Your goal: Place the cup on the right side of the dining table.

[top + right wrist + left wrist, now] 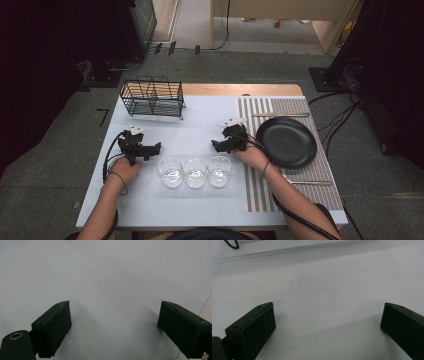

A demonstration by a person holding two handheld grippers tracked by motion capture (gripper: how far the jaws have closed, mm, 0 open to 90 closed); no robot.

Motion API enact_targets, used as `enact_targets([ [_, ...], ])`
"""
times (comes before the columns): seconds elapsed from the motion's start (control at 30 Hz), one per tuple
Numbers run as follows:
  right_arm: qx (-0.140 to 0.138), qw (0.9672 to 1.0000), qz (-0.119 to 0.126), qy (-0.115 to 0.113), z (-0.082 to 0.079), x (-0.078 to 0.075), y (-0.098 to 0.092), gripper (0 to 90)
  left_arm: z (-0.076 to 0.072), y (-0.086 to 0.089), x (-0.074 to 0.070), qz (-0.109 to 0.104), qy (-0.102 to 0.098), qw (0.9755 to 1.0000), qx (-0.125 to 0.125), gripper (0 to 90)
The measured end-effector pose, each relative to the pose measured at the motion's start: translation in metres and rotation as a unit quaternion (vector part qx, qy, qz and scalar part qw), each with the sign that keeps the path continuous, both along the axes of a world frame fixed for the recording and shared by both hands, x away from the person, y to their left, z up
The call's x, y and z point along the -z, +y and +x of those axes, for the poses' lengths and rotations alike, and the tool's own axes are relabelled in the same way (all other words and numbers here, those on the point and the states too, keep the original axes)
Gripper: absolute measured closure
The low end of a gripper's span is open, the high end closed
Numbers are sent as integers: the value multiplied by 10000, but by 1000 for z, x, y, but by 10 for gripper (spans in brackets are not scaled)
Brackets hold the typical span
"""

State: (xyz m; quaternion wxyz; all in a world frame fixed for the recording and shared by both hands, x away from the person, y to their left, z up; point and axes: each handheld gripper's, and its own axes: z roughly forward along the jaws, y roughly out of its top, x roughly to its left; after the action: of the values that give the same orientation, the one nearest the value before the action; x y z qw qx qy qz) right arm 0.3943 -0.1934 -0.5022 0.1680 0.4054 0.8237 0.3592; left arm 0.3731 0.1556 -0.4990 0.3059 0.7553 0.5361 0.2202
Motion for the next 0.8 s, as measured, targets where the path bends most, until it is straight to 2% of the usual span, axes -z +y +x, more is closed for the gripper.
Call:
enact_targets([
  [0.07,48,10000,-23,-8,0,0,0,74,0,0,0,0,-1,10000,-1,0],
  [0.4,245,9996,-129,-14,0,1,3,23,0,0,0,-2,0,10000,-1,0],
  [0.57,284,9995,-78,93,2,1,2,21,0,0,0,-6,8,10000,2,0],
  [0.8,285,9995,-75,96,2,1,2,21,0,0,0,-5,1,10000,0,0],
])
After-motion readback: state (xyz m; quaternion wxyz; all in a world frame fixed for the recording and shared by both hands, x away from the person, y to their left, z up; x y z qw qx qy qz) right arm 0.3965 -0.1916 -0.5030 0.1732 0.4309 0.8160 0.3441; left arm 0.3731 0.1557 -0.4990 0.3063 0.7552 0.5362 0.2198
